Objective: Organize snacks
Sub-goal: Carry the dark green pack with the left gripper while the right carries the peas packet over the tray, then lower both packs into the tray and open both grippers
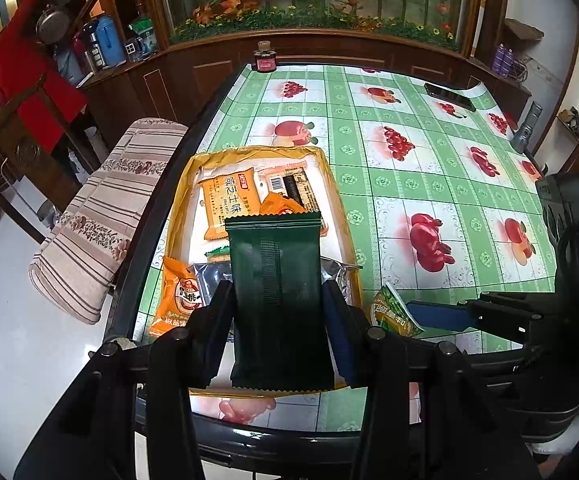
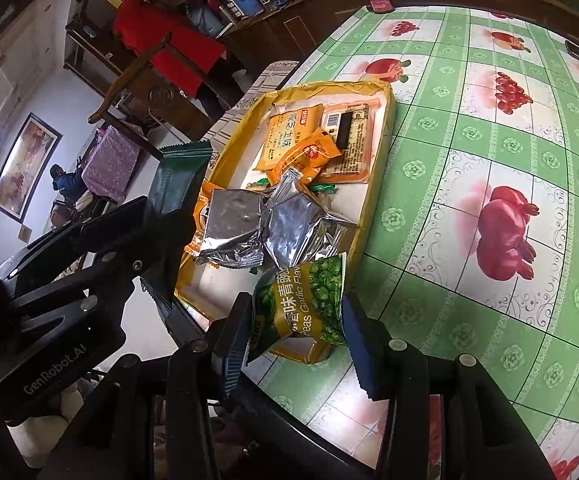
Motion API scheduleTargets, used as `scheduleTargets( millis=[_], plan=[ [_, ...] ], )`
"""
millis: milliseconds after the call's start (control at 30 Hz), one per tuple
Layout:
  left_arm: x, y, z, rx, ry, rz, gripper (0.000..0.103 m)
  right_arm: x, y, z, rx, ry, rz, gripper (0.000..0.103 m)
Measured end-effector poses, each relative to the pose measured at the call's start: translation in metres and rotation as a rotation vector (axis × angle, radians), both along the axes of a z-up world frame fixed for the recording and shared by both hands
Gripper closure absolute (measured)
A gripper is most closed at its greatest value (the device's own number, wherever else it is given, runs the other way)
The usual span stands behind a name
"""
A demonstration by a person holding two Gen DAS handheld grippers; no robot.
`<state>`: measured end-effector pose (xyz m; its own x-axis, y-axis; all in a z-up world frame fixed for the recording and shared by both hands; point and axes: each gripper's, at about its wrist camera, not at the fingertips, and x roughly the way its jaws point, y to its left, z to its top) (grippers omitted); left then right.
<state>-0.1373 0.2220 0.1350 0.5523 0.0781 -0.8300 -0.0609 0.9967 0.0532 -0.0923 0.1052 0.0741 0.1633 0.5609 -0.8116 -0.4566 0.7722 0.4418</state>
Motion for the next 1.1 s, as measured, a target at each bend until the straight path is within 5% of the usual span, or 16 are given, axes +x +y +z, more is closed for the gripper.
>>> scheduleTargets(
  millis=[467,800,1100],
  plan=[
    [0.002,0.005,-0.003,-0.006,0.009,0.011,0.060,0.003,0.003,-0.003,0.001,0.012,0.009,0.056],
    [0.014,0.060,-0.004,-0.116,0.030,0.111,0.060,0.007,0.005,0.000,0.010,-0.003,0.002,0.057],
    [0.042,0.072,-0.030,-0.148,0.098,0.062,0.060,0.008,0.037,0.000,0.023,-0.004,0.080,0.057]
  ],
)
